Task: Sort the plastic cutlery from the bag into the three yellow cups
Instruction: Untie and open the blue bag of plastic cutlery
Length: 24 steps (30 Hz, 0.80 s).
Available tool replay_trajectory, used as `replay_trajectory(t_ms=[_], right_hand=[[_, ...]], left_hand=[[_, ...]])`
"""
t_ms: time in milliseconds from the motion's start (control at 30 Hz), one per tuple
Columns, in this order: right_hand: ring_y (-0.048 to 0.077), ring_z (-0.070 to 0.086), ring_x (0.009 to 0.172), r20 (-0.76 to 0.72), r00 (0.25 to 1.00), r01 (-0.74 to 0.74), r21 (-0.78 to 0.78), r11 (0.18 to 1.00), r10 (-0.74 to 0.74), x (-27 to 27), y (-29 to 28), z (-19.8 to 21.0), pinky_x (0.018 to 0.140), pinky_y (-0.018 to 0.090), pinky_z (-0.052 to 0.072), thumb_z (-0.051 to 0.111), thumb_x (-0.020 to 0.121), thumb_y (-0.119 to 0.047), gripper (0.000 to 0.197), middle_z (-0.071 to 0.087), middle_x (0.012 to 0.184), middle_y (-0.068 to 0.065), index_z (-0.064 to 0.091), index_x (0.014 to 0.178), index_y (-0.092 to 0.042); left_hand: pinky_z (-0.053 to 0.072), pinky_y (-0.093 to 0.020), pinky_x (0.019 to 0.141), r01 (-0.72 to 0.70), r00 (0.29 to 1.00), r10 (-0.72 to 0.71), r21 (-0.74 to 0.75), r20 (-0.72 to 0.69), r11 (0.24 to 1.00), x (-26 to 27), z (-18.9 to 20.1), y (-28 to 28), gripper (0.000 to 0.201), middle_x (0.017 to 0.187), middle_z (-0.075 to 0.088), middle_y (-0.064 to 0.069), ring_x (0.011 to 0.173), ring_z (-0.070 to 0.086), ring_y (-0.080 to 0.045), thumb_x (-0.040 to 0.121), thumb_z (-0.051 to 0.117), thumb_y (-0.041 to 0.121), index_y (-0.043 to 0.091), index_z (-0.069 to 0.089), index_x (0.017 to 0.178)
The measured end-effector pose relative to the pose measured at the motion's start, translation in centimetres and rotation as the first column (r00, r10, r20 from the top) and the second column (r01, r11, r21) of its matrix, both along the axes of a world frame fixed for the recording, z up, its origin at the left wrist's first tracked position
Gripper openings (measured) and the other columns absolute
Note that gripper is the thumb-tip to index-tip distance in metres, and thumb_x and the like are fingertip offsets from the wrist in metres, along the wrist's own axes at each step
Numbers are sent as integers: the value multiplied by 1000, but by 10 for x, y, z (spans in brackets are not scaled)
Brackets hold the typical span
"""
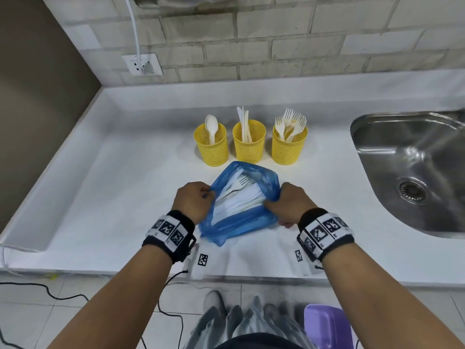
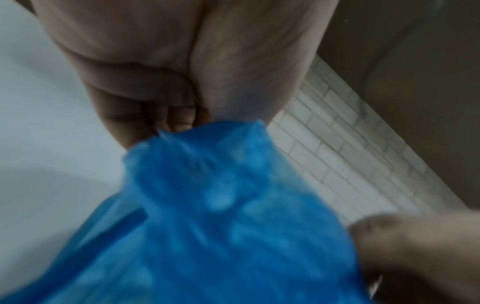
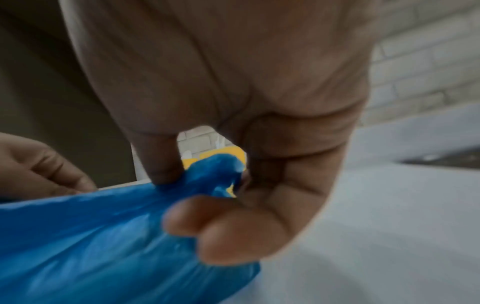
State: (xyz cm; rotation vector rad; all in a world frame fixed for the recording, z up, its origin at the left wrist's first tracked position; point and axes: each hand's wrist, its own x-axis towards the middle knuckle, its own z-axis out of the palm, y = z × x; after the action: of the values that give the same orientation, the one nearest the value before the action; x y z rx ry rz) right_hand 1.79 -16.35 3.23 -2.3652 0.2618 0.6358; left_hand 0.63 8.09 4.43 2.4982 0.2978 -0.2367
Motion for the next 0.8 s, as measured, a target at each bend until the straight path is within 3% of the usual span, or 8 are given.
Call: replay_trajectory(t_ms=[67, 133, 267, 433, 567, 700, 767, 800], right_hand=[[37, 74, 80, 49, 999, 8, 18, 1000, -9, 2, -4, -2, 72, 44, 63, 62, 88, -16, 22, 73, 91, 20, 62, 103, 0], [37, 71, 90, 155, 988, 27, -3, 1000, -26, 7, -9, 1, 73, 38, 57, 60, 89, -10, 13, 72, 97, 18, 63, 98, -2], [34, 64, 105, 269, 959, 84, 29, 996, -88, 16, -15, 3, 77, 29, 42, 62, 92, -15, 28, 67, 112, 16, 59, 118, -5], [33, 55, 122, 215, 967, 108, 139, 984, -137, 9, -4, -3, 89, 34, 46, 75, 88, -35, 71, 49, 136, 16, 38, 142, -8], [30, 61, 106, 325, 929, 137, 144, 980, -177, 6, 7, -11, 81, 31, 45, 70, 91, -18, 37, 62, 113, 10, 51, 121, -8], [24, 56, 89, 306, 943, 115, 83, 990, -135, 11, 12, -14, 75, 27, 41, 63, 93, -12, 14, 58, 93, 2, 63, 106, -9], [21, 51, 78, 298, 946, 109, 74, 991, -127, 16, 12, -14, 64, 27, 37, 60, 95, -13, 7, 57, 80, 0, 63, 89, -10], [21, 50, 71, 284, 948, 122, 86, 989, -142, 20, 11, -16, 58, 27, 35, 58, 96, -14, 20, 54, 72, 0, 58, 77, -11]], left_hand=[[49, -36, 76, -38, 999, 37, -66, -9, 997, -1, 0, 9, 27, 95, 74, -17, 87, 65, -33, 98, 60, 23, 2, 75, 92], [55, -40, 80, -125, 987, 95, -256, -126, 958, -6, 2, 20, 21, 96, 74, -20, 85, 67, -33, 95, 64, 16, 1, 76, 88], [59, -41, 86, -211, 943, 61, -446, -327, 870, -15, 13, 33, 8, 94, 71, -19, 77, 65, -23, 92, 70, 12, 4, 73, 93], [60, -40, 86, -191, 979, 151, -374, -133, 908, 3, 12, 22, 62, 114, 67, -5, 97, 68, -20, 81, 81, 46, 26, 54, 132], [52, -30, 88, 8, 1000, -4, -222, 20, 975, 24, -2, -2, 66, 116, 61, 7, 103, 62, -15, 85, 77, 46, 32, 48, 142], [39, -20, 77, 87, 995, -84, -71, 53, 994, 46, -9, -21, 18, 92, 64, 5, 92, 62, -17, 96, 61, 21, 18, 74, 108], [37, -24, 72, 42, 999, -39, -117, 28, 992, 54, -12, -20, 25, 82, 62, 0, 80, 55, -20, 96, 52, 14, 16, 74, 84], [36, -26, 70, 30, 999, -35, -145, -32, 989, 56, -12, -18, 24, 79, 59, -6, 77, 53, -22, 96, 51, 12, 14, 70, 80]])
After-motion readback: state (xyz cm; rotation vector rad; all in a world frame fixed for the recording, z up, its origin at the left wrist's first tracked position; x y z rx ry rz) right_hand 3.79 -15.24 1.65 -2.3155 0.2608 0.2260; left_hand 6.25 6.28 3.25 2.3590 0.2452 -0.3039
